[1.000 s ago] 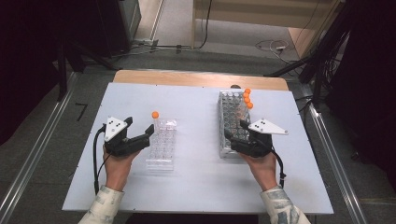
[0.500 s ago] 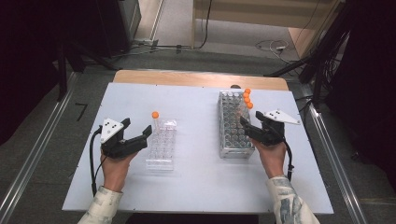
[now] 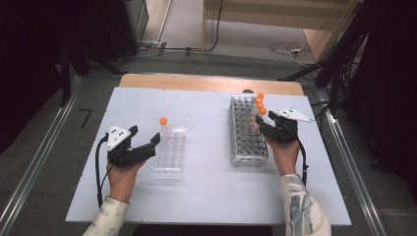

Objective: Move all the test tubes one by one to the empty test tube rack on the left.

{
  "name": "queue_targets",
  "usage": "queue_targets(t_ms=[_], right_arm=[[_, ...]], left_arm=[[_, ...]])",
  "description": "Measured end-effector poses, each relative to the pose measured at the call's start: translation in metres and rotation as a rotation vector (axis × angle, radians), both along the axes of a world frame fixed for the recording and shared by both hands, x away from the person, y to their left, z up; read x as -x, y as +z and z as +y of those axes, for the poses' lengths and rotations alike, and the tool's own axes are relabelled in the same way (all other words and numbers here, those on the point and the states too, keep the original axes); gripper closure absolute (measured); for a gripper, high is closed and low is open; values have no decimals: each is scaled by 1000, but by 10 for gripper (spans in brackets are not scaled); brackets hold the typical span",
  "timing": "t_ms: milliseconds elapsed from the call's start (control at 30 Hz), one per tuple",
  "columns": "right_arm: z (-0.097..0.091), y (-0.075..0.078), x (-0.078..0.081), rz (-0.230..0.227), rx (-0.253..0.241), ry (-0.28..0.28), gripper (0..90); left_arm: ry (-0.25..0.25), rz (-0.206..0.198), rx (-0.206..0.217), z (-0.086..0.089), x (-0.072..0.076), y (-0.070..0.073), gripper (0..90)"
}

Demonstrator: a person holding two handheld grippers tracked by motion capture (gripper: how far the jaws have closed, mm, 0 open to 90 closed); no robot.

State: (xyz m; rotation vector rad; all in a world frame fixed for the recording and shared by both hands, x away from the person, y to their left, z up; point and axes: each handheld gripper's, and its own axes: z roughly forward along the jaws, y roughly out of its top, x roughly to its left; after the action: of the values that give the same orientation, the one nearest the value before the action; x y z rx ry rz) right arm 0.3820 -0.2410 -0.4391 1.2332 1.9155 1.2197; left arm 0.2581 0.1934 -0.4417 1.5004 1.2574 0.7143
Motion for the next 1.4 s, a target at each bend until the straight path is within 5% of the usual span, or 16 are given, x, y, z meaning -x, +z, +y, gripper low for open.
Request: queue_targets(t_ms=[533, 833, 1400], right_arm=[[2, -15, -12, 38, 6, 36, 644], [0, -17, -14, 88, -39, 12, 708], [-1, -10, -7, 39, -40, -6, 723]], left_arm=[[-2, 3, 3, 1, 1, -1, 174], [-7, 8, -2, 0, 1, -1, 174], [-7, 12, -2, 1, 2, -2, 174]])
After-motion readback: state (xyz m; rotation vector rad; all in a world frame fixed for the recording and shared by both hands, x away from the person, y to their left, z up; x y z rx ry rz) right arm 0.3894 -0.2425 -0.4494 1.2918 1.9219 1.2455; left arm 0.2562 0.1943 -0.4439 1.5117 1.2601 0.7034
